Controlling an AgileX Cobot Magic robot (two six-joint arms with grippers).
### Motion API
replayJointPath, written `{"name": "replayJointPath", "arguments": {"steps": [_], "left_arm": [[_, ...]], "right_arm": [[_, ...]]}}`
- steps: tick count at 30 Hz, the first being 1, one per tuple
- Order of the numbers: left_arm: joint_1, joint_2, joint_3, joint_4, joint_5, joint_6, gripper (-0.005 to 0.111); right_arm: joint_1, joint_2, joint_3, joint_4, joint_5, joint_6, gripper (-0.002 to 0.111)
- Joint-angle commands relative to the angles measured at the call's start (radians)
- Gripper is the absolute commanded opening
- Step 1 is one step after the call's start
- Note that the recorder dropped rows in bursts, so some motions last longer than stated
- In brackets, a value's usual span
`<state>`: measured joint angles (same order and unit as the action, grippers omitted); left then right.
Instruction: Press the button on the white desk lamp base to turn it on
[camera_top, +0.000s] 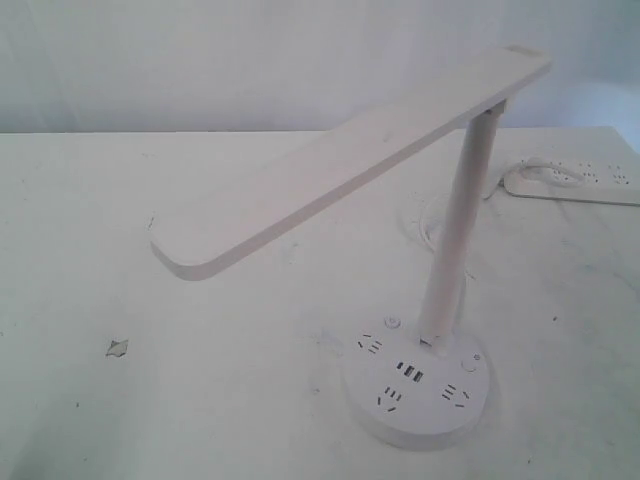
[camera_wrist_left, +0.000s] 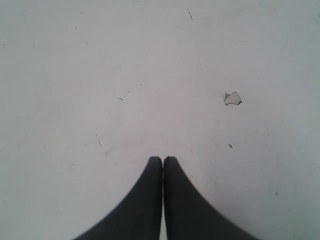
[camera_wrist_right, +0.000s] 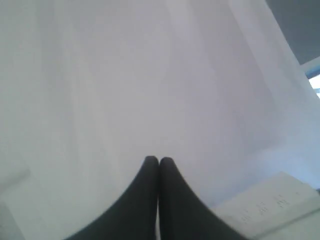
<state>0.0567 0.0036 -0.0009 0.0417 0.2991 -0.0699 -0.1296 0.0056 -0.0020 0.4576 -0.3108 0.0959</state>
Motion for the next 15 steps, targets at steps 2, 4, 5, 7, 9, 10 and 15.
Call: {"name": "replayJointPath", "arguments": {"steps": [2,4,5,7,9,10,15], "left_arm": [[0.001,-0.004,0.001,-0.007,0.007,-0.001,0.000],[0.001,-0.004,0.001,-0.007,0.007,-0.001,0.000],[0.001,-0.004,0.001,-0.007,0.007,-0.001,0.000],[0.001,-0.004,0.001,-0.007,0.007,-0.001,0.000],[0.001,-0.004,0.001,-0.007,0.007,-0.001,0.000],[0.001,-0.004,0.001,-0.007,0.007,-0.001,0.000],[0.001,-0.004,0.001,-0.007,0.007,-0.001,0.000]], "right_arm": [[-0.004,-0.006,0.002,0.014,-0.227,0.248,0.000],[-0.004,-0.006,0.002,0.014,-0.261,0.248,0.000],[-0.004,-0.006,0.002,0.014,-0.271,0.248,0.000],[-0.004,-0.006,0.002,0.014,-0.281,0.250,0.000],[-0.004,-0.006,0.002,0.014,-0.321,0.287,0.000],[-0.004,-0.006,0.002,0.014,-0.419,0.352,0.000],[-0.004,0.007,-0.118,-0.377,-0.512,0.452,0.000]]}}
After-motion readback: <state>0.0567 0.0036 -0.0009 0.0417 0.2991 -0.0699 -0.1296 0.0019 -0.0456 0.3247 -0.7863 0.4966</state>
